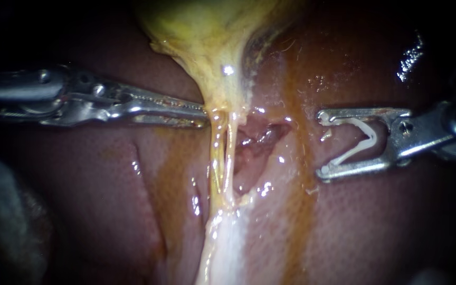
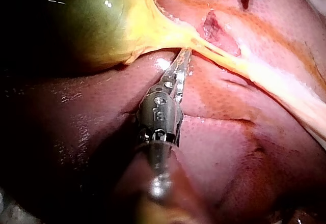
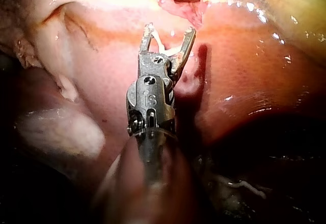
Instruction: Grabbing gallbladder
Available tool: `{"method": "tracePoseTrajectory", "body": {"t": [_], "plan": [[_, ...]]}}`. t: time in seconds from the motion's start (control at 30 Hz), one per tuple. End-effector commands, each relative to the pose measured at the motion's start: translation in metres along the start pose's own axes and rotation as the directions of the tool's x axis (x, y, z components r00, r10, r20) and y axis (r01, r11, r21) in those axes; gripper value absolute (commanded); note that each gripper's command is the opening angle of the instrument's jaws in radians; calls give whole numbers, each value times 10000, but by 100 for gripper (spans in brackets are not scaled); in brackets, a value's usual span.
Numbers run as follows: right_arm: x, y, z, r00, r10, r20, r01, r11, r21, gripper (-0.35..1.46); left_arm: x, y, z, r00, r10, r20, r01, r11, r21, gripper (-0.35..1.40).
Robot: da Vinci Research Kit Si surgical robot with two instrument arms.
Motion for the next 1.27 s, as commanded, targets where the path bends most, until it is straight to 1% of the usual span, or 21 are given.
{"method": "tracePoseTrajectory", "body": {"t": [0.03, 0.13, 0.2, 0.27, 0.33, 0.47, 0.57, 0.7, 0.87, 1.27], "plan": [[0, 0, 0, 10000, -4, 29, 4, 10000, 4, 50, 1, 1, -4, 10000, -14, 0, 14, 10000, -33, -35], [0, 0, 0, 10000, -4, 29, 4, 10000, 5, 50, 3, 3, -15, 10000, -28, 17, 28, 9998, -184, -35], [0, 0, 0, 10000, -4, 28, 4, 10000, 5, 50, 6, 4, -22, 9999, 23, 112, -20, 9997, -250, -35], [0, 0, 0, 10000, -4, 29, 4, 10000, 5, 50, 9, 5, -32, 9996, -104, 248, 113, 9993, -354, -35], [0, 0, 0, 10000, -4, 28, 4, 10000, 5, 50, 13, 4, -44, 9994, -242, 264, 253, 9988, -426, -35], [0, 0, -1, 10000, -5, 28, 5, 10000, 6, 50, 25, 0, -64, 9992, -283, 290, 300, 9978, -587, -35], [0, 0, -1, 10000, -5, 28, 5, 10000, 5, 50, 33, -4, -77, 9991, -326, 288, 340, 9981, -510, -35], [0, 0, -1, 10000, -4, 28, 4, 10000, 5, 50, 39, -10, -91, 9988, -368, 314, 381, 9984, -409, -35], [0, 0, -1, 10000, -5, 28, 5, 10000, 6, 50, 40, -12, -99, 9989, -383, 282, 393, 9986, -359, -35], [-1, 0, -1, 10000, -5, 28, 5, 10000, 6, 50, 40, -12, -97, 9989, -387, 280, 396, 9986, -346, -35]]}}
